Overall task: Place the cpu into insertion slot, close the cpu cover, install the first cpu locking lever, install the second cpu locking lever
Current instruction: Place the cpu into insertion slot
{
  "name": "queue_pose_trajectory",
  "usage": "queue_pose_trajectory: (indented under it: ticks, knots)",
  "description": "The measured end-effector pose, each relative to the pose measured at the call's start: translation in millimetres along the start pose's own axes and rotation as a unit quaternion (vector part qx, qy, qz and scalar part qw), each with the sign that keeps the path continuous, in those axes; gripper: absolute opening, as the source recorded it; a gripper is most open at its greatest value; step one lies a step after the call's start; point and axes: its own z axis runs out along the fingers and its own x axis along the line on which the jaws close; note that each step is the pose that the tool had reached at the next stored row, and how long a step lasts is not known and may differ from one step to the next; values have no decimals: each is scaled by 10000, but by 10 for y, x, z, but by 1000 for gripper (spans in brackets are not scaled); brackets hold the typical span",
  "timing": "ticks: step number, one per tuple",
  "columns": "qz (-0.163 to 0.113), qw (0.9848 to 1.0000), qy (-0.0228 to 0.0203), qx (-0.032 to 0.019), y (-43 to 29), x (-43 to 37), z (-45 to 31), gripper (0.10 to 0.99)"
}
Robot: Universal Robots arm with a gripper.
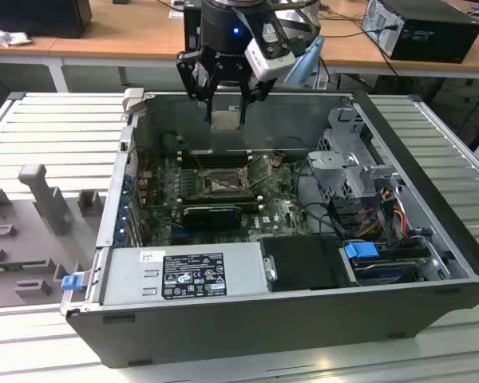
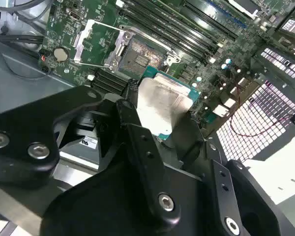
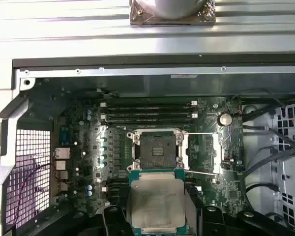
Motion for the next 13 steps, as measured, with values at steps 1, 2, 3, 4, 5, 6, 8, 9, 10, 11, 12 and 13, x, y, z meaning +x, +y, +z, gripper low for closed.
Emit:
queue_pose_trajectory:
  ticks: [1,2,3,4,5,6,8,9,10,11,12,13]
  knots:
    - [1,10000,0,0,0,0,0,529]
    - [22,10000,-2,-1,0,0,0,529]
    - [102,9999,-9,-2,0,0,0,529]
    - [163,9999,-14,-3,0,0,0,529]
    - [225,9997,-20,-4,0,0,0,529]
    - [320,9995,-29,-5,0,0,0,529]
    - [441,9990,-40,-4,0,0,0,529]
    - [523,9986,-47,-4,0,0,1,529]
    - [580,9983,-53,-4,0,0,1,529]
    - [678,9977,-61,-3,0,0,1,529]
    - [732,9973,-66,-3,0,0,1,529]
    - [826,9966,-75,-2,0,0,0,529]
